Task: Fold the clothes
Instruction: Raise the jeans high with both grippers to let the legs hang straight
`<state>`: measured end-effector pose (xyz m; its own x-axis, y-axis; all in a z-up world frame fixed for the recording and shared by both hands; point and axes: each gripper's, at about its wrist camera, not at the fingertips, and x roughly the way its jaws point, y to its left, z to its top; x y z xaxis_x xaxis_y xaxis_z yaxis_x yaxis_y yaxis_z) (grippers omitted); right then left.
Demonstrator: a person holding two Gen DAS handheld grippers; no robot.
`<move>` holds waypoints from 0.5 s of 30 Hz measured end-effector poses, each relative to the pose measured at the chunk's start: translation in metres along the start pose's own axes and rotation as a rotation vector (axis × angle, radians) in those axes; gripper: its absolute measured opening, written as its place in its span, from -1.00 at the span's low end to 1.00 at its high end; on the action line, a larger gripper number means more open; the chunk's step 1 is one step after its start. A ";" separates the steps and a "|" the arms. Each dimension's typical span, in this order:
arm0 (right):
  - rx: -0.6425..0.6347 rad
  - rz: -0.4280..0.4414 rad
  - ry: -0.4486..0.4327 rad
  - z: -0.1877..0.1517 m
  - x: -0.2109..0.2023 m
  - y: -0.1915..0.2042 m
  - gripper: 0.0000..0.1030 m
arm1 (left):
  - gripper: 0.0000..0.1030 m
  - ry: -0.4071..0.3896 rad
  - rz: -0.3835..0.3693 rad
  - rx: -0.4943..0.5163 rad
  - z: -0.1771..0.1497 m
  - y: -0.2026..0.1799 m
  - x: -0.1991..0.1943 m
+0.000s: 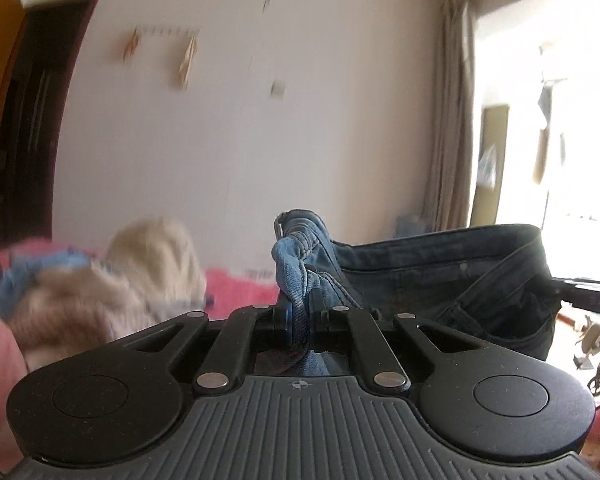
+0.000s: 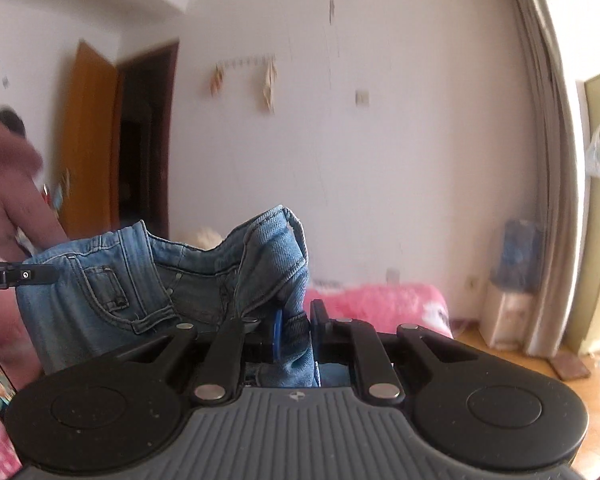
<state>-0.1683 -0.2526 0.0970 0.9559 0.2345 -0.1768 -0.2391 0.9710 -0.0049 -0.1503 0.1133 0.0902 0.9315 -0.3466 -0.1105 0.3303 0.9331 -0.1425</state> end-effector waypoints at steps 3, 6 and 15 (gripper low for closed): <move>0.013 0.022 -0.077 0.018 -0.025 -0.003 -0.72 | -0.90 -0.084 -0.029 0.018 0.024 -0.012 -0.022; 0.010 0.040 -0.156 0.035 -0.048 -0.005 -0.72 | -0.90 -0.166 -0.055 0.033 0.047 -0.022 -0.041; 0.026 0.142 -0.380 0.106 -0.093 -0.021 -0.82 | -0.90 -0.373 -0.106 0.057 0.121 -0.043 -0.068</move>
<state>-0.2339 -0.2900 0.2183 0.9096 0.3627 0.2029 -0.3740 0.9272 0.0193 -0.2090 0.1086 0.2229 0.8795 -0.3926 0.2689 0.4261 0.9013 -0.0778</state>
